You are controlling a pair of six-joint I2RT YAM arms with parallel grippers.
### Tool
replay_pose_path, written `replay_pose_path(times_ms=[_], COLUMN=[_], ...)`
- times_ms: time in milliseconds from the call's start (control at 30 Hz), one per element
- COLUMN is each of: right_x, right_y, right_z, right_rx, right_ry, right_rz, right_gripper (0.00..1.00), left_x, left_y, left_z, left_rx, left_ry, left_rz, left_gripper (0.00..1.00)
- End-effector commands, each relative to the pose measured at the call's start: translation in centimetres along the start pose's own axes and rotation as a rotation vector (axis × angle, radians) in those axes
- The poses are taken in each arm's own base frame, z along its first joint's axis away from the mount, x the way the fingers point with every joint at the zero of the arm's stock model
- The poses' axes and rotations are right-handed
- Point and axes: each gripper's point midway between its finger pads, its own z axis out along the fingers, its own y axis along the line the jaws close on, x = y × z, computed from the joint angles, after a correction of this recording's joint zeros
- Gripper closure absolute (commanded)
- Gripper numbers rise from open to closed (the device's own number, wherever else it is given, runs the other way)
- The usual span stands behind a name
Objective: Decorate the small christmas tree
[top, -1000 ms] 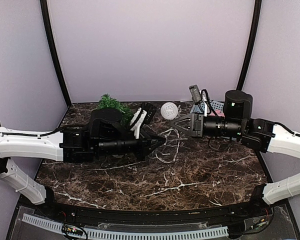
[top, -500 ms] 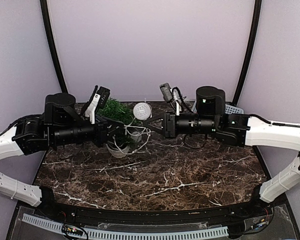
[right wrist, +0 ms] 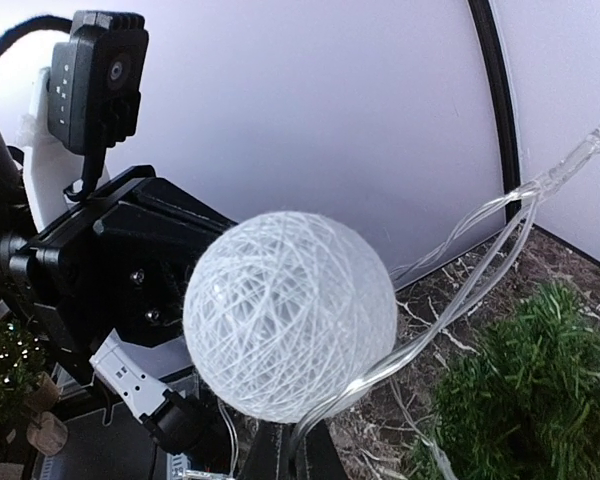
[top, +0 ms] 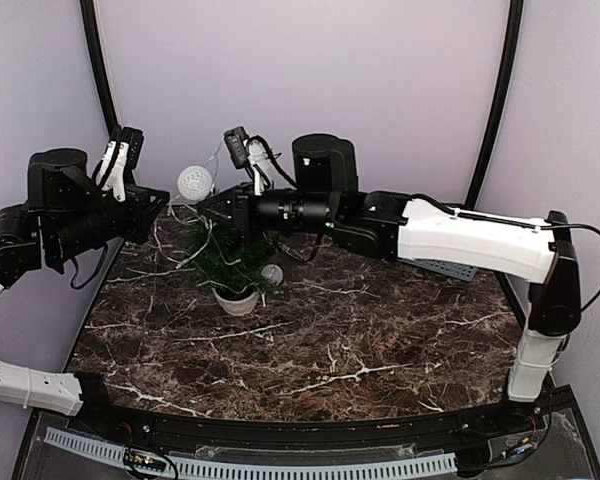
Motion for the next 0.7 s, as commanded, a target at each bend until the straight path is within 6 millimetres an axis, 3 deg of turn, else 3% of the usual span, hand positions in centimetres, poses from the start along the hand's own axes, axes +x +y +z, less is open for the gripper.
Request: replay_pose_path(times_ms=[0,167,400,500,600,667], right_x=[1.0,1.5,2.1,2.2,1.5,0.8], right_y=[0.6,-0.2,-2.2,-2.5,-2.2,-1.9], right_z=[2.2,4.5,6.6,6.7,5.8,4.9], right_rx=[-0.021,-0.017,0.046,0.057,0.054,0.046], right_ry=[0.076,0.09,0.099,0.108,0.101,0.093], right_rz=[-0.048,-0.066,-0.081,-0.081,-0.092,-0.105], right_gripper=[1.0,1.0,0.99,0.8,0.54,0.41], left_x=[-2.3,-3.4,-2.5,-3.0,-4.1,-4.8], left_y=[6.6,9.3,13.7,14.8,16.2,17.1], left_z=[-1.0,0.2,3.3,4.0,4.0,4.1], left_rx=[-0.353,-0.495,-0.608,-0.603,-0.629,-0.644], left_ry=[-0.039,-0.063,-0.021,-0.043,-0.076,-0.083], left_rz=[0.089,0.131,0.141,0.114,0.108,0.112], left_gripper=[1.0,1.0,1.0,1.0,1.0,1.0])
